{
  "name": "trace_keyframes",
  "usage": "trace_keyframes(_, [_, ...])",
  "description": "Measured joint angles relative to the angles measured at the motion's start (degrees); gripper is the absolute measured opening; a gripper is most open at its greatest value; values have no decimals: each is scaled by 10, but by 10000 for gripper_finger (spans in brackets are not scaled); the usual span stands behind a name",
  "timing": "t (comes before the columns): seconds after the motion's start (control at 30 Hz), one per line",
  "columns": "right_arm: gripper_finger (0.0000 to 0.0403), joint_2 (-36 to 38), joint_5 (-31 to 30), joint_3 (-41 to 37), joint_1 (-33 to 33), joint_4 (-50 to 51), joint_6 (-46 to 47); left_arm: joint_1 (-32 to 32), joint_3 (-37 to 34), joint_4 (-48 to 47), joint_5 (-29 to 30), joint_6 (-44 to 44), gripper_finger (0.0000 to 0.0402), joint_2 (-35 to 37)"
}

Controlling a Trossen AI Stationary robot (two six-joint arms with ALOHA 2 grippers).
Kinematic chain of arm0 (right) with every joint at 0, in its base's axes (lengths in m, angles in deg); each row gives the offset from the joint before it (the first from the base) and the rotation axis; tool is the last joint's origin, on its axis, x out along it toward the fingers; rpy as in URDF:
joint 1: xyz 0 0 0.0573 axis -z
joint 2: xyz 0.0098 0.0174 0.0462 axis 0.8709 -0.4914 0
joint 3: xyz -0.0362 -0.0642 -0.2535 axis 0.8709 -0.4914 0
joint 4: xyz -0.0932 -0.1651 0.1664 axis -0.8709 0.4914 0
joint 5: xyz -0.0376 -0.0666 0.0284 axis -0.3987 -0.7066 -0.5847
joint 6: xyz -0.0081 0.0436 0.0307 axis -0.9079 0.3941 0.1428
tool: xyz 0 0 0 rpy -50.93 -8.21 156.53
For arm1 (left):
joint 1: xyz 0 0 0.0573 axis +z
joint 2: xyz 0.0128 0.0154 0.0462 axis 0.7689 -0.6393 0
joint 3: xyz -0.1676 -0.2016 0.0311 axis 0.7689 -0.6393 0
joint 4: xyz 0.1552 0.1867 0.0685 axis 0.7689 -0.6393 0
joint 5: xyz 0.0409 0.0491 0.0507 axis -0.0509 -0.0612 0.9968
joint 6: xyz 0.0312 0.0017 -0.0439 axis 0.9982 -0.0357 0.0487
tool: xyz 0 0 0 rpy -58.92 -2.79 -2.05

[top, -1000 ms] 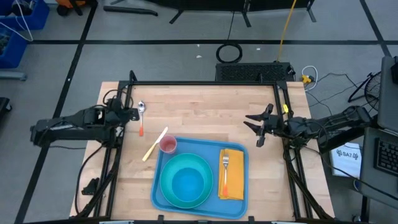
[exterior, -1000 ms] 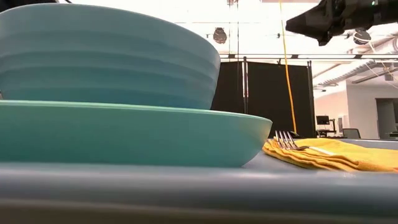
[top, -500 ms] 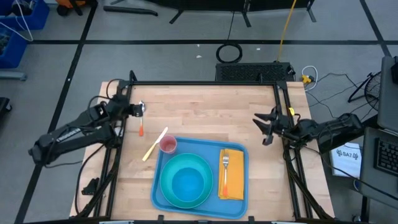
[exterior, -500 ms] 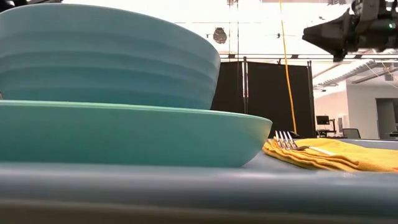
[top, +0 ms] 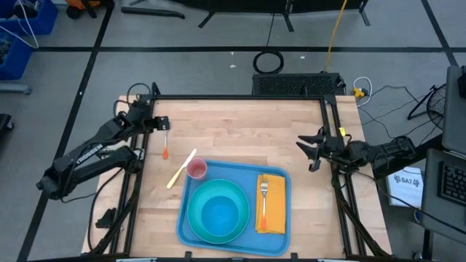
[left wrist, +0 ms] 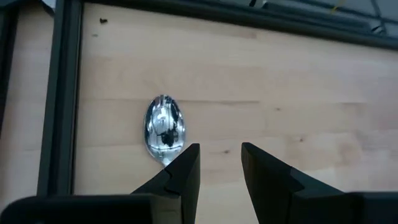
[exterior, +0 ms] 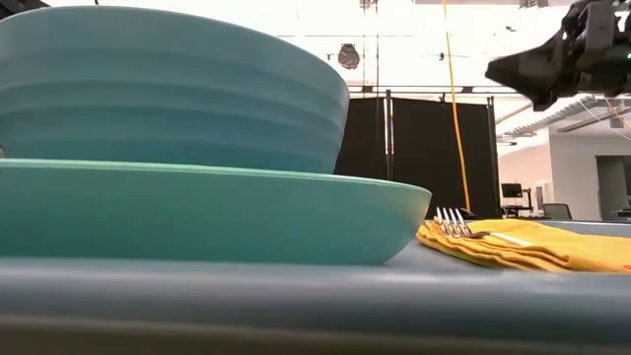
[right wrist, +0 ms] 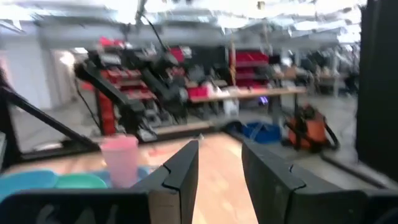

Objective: Set up tray
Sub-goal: Put the orange spoon on the yellow napkin to the right of the orange fork

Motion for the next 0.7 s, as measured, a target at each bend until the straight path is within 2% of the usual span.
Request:
trace_keyframes(0.13, [116,0,-34,7,0,57,24,13,0,21,-14,18,122,-26])
trace_keyframes(0.4, [116,0,-34,10,0,85,35,38,-1,70,-44,37,122,-62])
trace_keyframes(0.53, [116,0,-34,10,0,77,34,77,-24,87,-46,38,122,-93])
trace_keyframes(0.7, [116,0,-33,10,0,75,35,139,-59,122,-98,45,122,-135])
